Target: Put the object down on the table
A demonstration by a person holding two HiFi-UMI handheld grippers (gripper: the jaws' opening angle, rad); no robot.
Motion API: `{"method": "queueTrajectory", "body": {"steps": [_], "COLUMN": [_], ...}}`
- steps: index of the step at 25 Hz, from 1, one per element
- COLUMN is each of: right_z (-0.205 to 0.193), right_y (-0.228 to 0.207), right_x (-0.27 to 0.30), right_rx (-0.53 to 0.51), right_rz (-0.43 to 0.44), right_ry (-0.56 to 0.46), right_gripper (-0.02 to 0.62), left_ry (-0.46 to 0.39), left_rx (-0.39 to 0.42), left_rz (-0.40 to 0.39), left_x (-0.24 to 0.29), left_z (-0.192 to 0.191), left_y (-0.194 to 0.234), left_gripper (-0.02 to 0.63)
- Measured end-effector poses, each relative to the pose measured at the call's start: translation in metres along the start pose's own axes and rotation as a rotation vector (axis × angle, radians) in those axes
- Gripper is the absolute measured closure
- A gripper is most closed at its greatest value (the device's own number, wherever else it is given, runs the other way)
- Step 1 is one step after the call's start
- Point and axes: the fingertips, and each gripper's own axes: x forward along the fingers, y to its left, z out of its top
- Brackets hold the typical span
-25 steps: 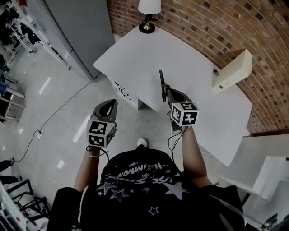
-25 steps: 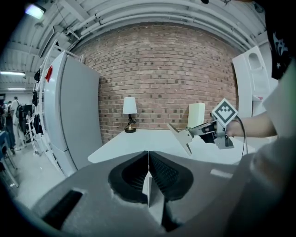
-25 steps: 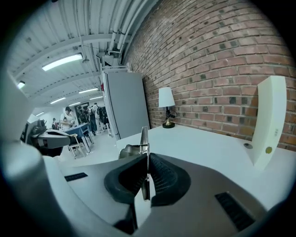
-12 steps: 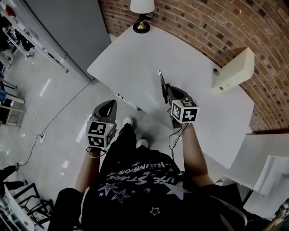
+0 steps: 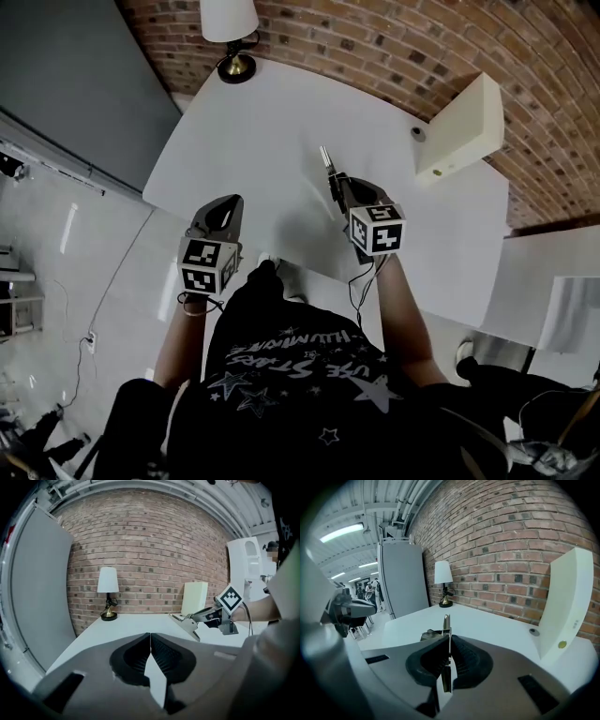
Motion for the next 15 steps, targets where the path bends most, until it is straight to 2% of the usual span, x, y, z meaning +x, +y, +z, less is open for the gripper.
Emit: {"method": "queueTrajectory", "body": {"steps": [9,12,15], "right_z": [0.035,0.044,0.052], "right_y": [-0.050,-0.057,-0.059], "right_x": [0.041,0.058,0.077], "right_rx": [-0.109,-0.220,-0.396], "right_rz": [-0.152,-0.182,-0.206], "right_ry": [0.060,0.089,0.127], "right_gripper": [0.586,0.586,0.586], "left_ry": [0.009,0.010,0.013], "left_rx": [0.053,0.064,0.073], "left_rz": [-0.155,-0.191,-0.213], "left_x": [0.092,0.114,0.135], "left_z": [0.042,0.054,0.061], "left_y": [0.035,0.043,0.051], "left_gripper": [0.586,0.586,0.586]}}
